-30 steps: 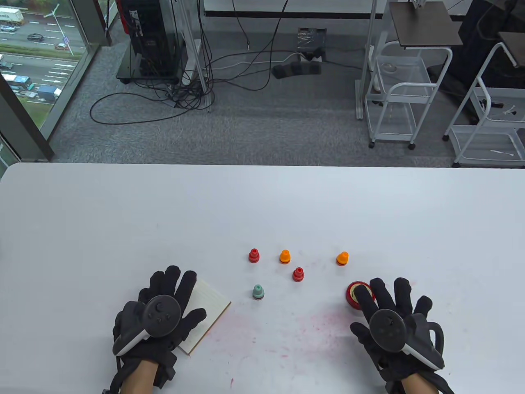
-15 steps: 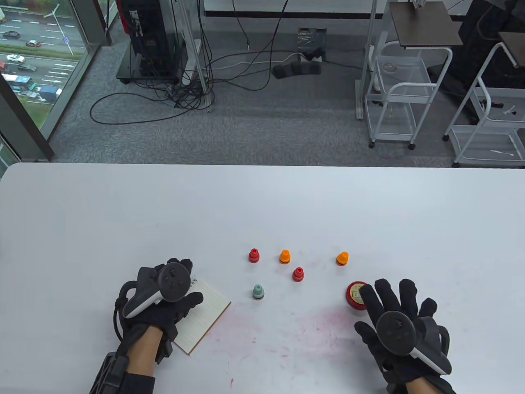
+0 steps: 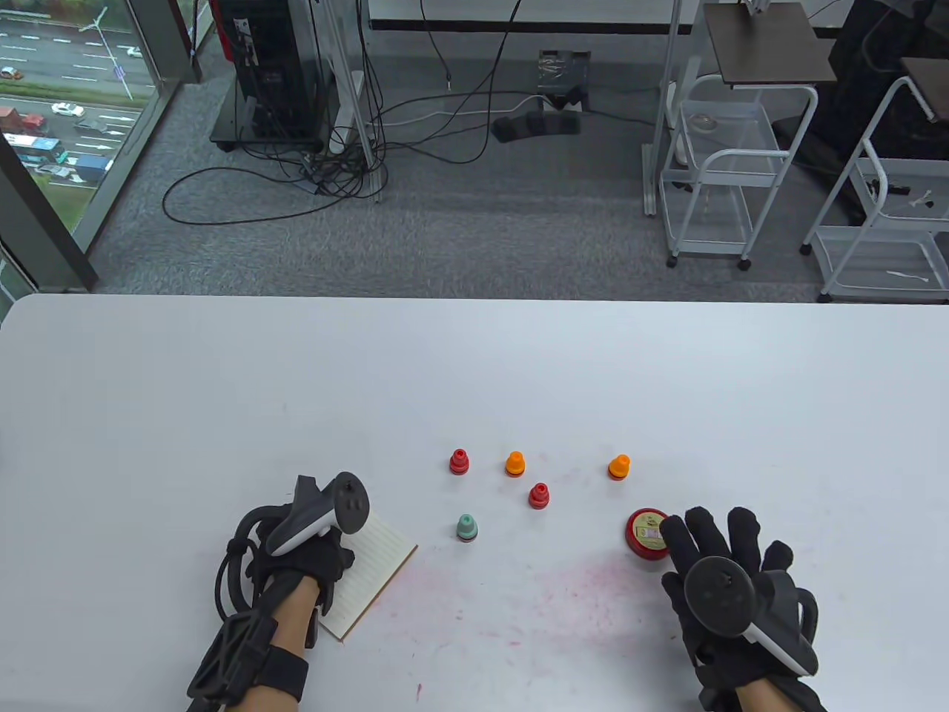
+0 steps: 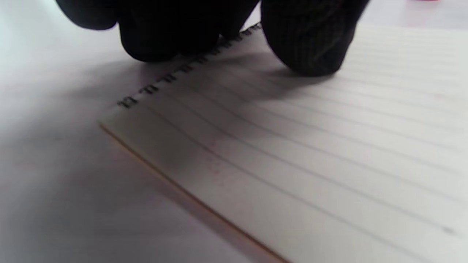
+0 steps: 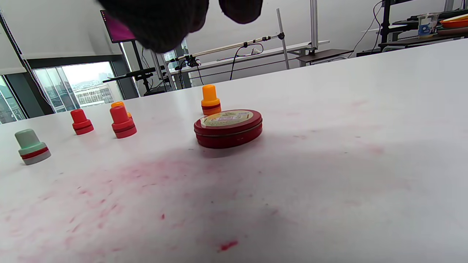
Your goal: Stamp reward stamp onto notebook
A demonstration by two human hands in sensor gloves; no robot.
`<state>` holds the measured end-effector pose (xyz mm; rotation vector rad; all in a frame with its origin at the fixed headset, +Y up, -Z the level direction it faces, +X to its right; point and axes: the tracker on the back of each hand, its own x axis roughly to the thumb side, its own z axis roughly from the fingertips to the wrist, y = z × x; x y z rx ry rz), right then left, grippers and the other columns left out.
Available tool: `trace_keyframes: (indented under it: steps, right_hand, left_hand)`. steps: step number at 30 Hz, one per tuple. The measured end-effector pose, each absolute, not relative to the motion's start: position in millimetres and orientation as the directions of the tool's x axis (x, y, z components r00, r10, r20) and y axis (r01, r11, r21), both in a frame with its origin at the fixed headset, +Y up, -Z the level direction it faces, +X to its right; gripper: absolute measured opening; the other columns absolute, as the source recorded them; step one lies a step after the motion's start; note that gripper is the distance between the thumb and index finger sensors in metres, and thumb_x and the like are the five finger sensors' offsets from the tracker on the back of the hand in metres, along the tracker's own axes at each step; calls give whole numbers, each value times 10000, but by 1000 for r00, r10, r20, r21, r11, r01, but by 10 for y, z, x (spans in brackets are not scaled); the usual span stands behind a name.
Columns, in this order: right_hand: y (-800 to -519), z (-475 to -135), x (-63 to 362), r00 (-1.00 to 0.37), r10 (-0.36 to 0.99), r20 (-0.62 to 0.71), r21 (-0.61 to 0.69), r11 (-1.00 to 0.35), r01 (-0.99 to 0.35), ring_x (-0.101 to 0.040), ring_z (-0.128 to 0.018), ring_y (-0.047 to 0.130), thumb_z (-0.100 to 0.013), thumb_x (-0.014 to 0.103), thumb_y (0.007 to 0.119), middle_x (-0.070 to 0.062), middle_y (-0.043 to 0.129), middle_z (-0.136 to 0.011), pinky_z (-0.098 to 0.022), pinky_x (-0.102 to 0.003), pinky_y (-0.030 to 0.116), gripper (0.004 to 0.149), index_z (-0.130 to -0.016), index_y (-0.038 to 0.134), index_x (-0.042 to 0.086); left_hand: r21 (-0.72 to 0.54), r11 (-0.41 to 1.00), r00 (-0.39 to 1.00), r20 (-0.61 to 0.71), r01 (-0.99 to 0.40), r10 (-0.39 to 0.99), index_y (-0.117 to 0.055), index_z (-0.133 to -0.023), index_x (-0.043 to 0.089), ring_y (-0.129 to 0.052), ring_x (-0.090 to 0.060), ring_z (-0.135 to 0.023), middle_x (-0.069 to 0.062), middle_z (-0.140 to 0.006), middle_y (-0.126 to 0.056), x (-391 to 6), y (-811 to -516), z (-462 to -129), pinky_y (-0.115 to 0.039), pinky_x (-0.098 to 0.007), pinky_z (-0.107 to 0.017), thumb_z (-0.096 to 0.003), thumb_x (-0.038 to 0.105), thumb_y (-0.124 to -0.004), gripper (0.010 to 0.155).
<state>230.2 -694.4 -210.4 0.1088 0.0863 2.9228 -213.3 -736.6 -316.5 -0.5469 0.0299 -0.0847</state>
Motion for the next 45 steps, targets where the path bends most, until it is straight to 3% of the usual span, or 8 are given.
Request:
trace_keyframes:
  steps: [13, 19, 23, 28, 36, 40, 45]
  right_hand:
    - [-6952, -2112, 2295, -975, 212, 68, 67, -976, -208, -585, -1009, 174, -503, 324, 716, -141, 379, -1187, -599, -867, 225, 636, -1081, 464, 238]
    - [-6953, -2112, 2291, -974, 214, 71, 65, -976, -209, -587, -1009, 179, -498, 329, 724, -145, 380, -1187, -601, -867, 229, 646, -1082, 465, 235]
    - [-7001, -2104, 2253, -969, 224, 104, 113, -971, -212, -589, -1007, 207, -487, 339, 738, -149, 387, -1186, -614, -860, 256, 664, -1083, 464, 233]
    - [-7005, -2114, 2202, -969, 208, 131, 117, -974, -193, -586, -1011, 213, -489, 342, 734, -148, 393, -1185, -615, -857, 266, 662, -1083, 463, 235]
    - [-6999, -2099, 2207, -967, 219, 133, 106, -973, -206, -588, -1011, 234, -492, 338, 725, -143, 422, -1181, -615, -856, 281, 649, -1080, 473, 233]
    - [-6985, -2089, 2199, -961, 219, 168, 47, -976, -214, -588, -1011, 288, -487, 335, 725, -147, 478, -1166, -615, -853, 318, 630, -1068, 507, 225]
    - [-6950, -2067, 2184, -951, 236, 199, 12, -971, -238, -584, -1009, 320, -484, 336, 723, -148, 491, -1160, -624, -840, 360, 614, -1058, 538, 225]
  left_hand:
    - [-532, 842, 994, -100, -87, 40, -573, -1050, -31, -817, -355, -747, -185, -890, -772, -2220, -7382, -3239, -710, -625, -634, -413, 383, -857, 810]
    - [-502, 847, 985, -111, -173, 135, -758, -866, 157, -788, -342, -767, -72, -830, -785, -2271, -7368, -3225, -666, -629, -664, -408, 369, -896, 523]
    - [-404, 911, 995, 14, -86, 101, -845, -717, 281, -936, -270, -734, 57, -734, -916, -2213, -7210, -3057, -765, -581, -638, -405, 395, -919, 341]
    - [-405, 868, 945, 25, -288, 326, -885, -663, 302, -1008, -225, -642, 85, -659, -971, -2273, -7066, -2843, -813, -556, -610, -389, 405, -952, 301]
    - [-387, 655, 686, 77, -648, 724, -886, -668, 284, -1034, -215, -582, 80, -634, -987, -2269, -6854, -2501, -850, -538, -563, -396, 426, -946, 312]
    - [-402, 593, 614, 91, -698, 784, -883, -673, 285, -1043, -210, -568, 83, -632, -993, -2012, -6849, -2393, -863, -528, -549, -398, 437, -942, 319]
    - [-340, 542, 579, -9, -768, 815, -892, -683, 272, -1063, -213, -525, 65, -626, -1011, -1696, -6919, -2343, -886, -513, -512, -393, 437, -945, 337]
